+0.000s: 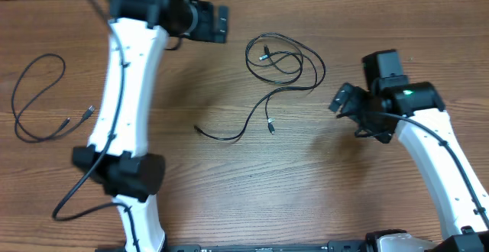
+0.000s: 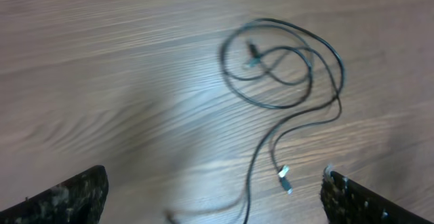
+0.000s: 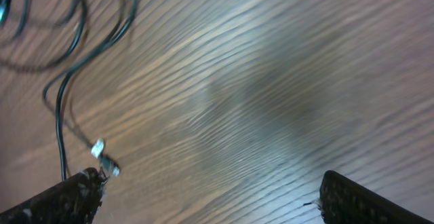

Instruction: Untangle cables

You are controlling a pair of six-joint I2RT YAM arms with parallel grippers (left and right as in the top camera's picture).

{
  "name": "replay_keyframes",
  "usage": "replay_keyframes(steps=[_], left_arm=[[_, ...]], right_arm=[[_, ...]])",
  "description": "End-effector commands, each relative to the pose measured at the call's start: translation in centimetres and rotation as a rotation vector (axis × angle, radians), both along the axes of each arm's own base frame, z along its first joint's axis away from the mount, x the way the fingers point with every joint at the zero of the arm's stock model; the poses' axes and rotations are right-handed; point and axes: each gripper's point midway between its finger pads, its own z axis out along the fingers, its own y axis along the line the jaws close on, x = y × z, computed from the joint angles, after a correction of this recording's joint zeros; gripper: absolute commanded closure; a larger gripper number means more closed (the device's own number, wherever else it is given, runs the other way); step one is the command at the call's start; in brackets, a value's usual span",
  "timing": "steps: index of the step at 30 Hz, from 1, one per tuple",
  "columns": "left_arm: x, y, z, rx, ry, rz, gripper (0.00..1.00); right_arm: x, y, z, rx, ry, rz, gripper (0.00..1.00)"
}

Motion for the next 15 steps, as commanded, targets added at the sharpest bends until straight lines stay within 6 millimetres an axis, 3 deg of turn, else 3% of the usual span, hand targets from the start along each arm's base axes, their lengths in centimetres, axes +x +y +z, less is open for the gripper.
replay_keyframes(steps=[1, 9, 15], left_arm=[[0.5, -4.4, -2.3, 0.001, 0.004, -0.134, 0.00], [2.7, -12.5, -9.9, 0.026, -0.002, -0.306, 0.00], [2.3, -17.2, -15.7, 0.055, 0.017, -0.421, 0.02]], right_arm=[[0.2, -1.1, 1.7, 0.037, -0.045, -0.030, 0.00], [-1.4, -4.4, 1.2, 0.024, 0.023, -0.114, 0.00], [-2.0, -5.5, 1.1, 0.019, 0.042, -0.129, 0.00]])
